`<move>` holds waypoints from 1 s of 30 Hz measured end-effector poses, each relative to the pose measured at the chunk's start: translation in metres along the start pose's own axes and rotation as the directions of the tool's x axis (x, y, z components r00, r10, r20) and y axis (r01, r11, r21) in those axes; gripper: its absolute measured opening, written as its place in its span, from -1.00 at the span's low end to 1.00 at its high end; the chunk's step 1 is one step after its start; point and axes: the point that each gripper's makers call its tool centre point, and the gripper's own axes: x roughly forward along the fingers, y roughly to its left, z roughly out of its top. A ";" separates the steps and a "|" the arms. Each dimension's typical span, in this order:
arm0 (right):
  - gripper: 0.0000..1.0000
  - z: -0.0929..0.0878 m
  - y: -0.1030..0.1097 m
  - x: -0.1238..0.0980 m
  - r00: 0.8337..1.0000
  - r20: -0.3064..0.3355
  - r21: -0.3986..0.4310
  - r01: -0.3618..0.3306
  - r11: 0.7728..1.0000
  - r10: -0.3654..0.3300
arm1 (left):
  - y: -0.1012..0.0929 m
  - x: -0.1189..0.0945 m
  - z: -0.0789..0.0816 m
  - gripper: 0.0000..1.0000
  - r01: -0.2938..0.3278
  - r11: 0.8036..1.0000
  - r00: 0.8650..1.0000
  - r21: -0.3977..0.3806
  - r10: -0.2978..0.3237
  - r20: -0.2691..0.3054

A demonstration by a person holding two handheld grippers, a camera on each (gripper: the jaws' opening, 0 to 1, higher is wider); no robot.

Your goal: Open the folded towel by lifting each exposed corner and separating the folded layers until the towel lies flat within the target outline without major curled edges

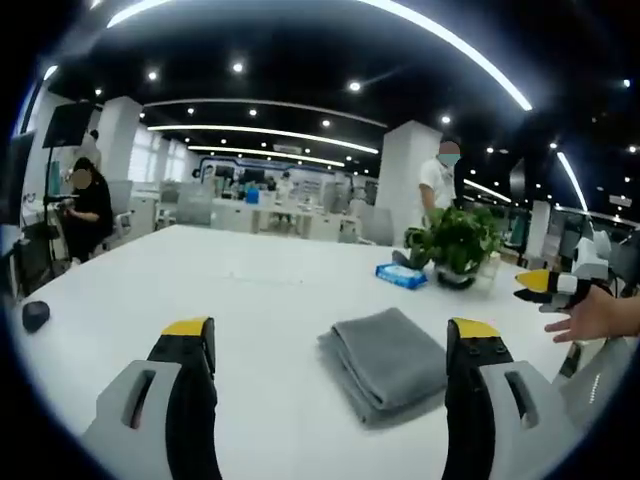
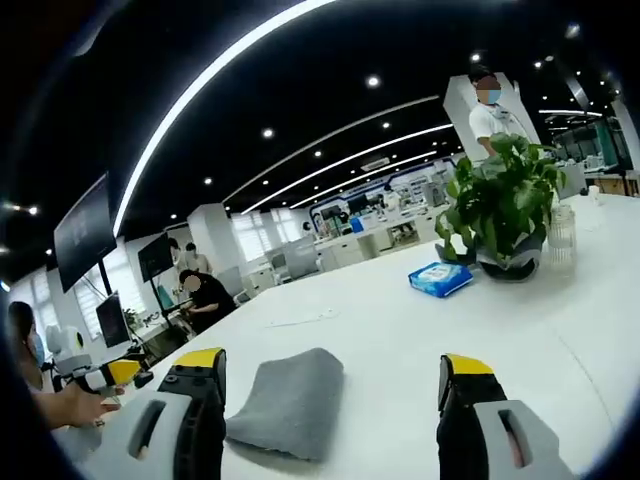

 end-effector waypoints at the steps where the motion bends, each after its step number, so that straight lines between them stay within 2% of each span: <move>1: 0.75 0.000 0.001 0.000 1.000 0.002 0.004 -0.003 1.000 0.003 | 0.000 0.000 0.000 0.91 0.001 1.000 1.000 0.000 -0.001 0.000; 30: 0.71 0.002 0.002 0.000 1.000 0.004 -0.006 -0.007 1.000 0.007 | -0.001 -0.003 0.005 0.90 0.006 1.000 1.000 0.003 -0.006 0.008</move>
